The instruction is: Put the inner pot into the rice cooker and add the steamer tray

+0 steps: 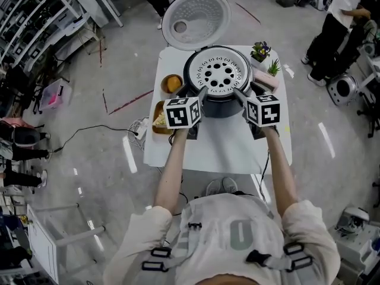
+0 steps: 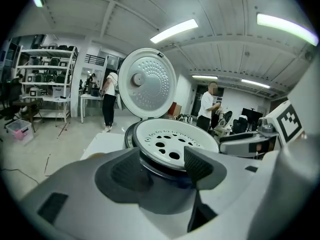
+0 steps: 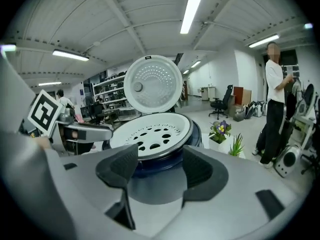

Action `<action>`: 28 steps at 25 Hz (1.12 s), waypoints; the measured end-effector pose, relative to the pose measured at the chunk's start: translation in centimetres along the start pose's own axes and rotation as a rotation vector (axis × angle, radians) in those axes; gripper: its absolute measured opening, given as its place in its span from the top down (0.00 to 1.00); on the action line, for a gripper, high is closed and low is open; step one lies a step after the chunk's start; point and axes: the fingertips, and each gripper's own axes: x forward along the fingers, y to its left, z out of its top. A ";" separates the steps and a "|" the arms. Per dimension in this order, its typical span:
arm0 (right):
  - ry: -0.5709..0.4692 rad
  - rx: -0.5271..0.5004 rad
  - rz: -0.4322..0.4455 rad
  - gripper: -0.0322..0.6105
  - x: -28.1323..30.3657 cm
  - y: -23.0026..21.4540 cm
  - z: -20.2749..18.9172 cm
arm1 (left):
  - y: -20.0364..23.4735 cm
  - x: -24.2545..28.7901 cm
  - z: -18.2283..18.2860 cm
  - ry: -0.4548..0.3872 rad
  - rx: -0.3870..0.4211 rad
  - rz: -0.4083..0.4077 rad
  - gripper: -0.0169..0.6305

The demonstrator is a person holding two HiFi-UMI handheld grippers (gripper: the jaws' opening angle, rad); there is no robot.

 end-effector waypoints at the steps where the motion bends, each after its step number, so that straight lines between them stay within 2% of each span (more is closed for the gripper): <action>1: -0.001 0.014 0.005 0.53 -0.1 -0.1 -0.2 | 0.1 -0.1 -0.1 -0.002 -0.004 0.002 0.55; 11: -0.043 0.005 -0.010 0.53 -2.4 -0.2 1.3 | -0.9 -1.6 1.3 -0.041 0.003 -0.008 0.55; 14: -0.099 -0.008 0.015 0.53 -3.1 0.7 3.3 | -1.1 -2.3 3.9 -0.108 0.025 -0.004 0.55; 18: -0.170 -0.105 0.040 0.53 -5.2 2.3 6.1 | -2.4 -4.6 7.4 -0.240 0.061 0.008 0.55; 20: -0.240 -0.143 0.042 0.54 -6.9 3.0 8.1 | -3.1 -6.3 9.3 -0.313 0.072 0.021 0.61; 23: -0.387 -0.150 0.055 0.61 -9.8 4.4 10.8 | -4.3 -9.4 12.1 -0.444 0.096 0.041 0.79; 25: -0.484 -0.139 0.051 0.69 -11.8 5.2 12.0 | -5.3 -11.6 13.3 -0.525 0.126 0.051 0.88; 28: -0.595 -0.121 0.027 0.85 -14.5 5.9 12.7 | -6.6 -14.2 13.8 -0.604 0.168 0.065 0.92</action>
